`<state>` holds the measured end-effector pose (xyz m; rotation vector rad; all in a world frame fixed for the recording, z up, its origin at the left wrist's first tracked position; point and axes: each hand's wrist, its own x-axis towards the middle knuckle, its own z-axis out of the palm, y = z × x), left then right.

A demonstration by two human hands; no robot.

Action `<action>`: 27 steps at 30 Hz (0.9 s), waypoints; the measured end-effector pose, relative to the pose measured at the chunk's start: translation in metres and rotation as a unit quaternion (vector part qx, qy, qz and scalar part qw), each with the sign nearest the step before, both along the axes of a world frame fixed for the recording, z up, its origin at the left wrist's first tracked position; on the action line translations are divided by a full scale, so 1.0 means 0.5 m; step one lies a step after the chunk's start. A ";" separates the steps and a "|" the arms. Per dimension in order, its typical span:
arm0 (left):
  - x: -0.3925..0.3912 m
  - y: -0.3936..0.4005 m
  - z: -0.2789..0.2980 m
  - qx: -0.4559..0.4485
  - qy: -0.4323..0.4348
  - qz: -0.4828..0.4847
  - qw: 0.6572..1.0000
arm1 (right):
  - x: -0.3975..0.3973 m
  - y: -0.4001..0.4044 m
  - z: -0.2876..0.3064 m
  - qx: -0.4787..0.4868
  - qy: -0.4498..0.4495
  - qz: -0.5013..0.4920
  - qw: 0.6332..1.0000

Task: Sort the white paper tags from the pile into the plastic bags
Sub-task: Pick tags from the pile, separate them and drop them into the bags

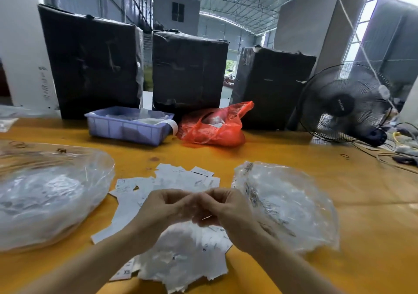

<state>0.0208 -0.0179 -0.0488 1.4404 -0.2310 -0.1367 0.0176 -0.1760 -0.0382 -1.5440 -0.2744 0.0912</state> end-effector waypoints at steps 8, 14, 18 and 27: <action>0.002 0.006 0.007 0.004 0.053 0.099 0.994 | 0.005 -0.007 -0.007 -0.009 0.028 0.004 1.000; 0.003 0.008 0.006 -0.037 0.068 0.116 0.990 | 0.005 -0.007 0.002 -0.030 0.051 0.041 0.997; 0.003 0.006 0.006 -0.086 0.072 0.107 0.988 | -0.005 0.010 -0.011 -0.066 0.081 0.070 0.992; 0.013 0.014 0.003 -0.025 0.035 0.091 0.995 | 0.014 -0.014 0.001 -0.003 0.008 -0.066 0.998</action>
